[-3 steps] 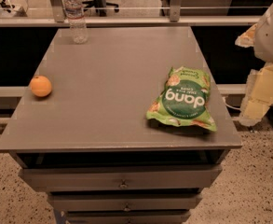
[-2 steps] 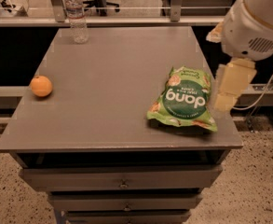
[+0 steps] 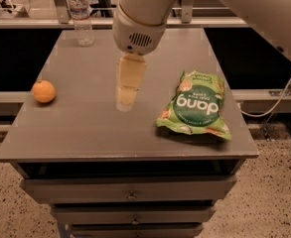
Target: Move orange near green rice chip bag
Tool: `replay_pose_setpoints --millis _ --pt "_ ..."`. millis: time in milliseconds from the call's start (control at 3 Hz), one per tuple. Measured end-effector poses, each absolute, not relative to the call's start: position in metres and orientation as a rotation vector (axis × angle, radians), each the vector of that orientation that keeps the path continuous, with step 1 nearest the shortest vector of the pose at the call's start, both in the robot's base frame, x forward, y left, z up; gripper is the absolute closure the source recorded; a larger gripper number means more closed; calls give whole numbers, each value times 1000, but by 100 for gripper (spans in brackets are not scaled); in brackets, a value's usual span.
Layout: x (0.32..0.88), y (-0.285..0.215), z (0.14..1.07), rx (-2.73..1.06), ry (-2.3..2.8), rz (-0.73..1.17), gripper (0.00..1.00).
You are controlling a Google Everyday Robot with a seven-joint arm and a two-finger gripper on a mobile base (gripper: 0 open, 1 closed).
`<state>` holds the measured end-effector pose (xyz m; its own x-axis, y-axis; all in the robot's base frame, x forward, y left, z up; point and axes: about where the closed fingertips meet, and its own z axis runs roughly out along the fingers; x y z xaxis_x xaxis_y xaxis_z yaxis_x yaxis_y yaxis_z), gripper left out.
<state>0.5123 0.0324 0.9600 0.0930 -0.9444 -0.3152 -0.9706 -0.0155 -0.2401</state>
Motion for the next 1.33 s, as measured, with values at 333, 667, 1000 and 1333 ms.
replay_pose_setpoints --millis 333,667,1000,1333 --pt "512 32 960 -1990 1880 91 0" --pt "538 63 952 -1958 1869 145 0" --pt "566 120 945 -1919 1834 259 0" --pt "581 176 933 -1894 1798 365 0"
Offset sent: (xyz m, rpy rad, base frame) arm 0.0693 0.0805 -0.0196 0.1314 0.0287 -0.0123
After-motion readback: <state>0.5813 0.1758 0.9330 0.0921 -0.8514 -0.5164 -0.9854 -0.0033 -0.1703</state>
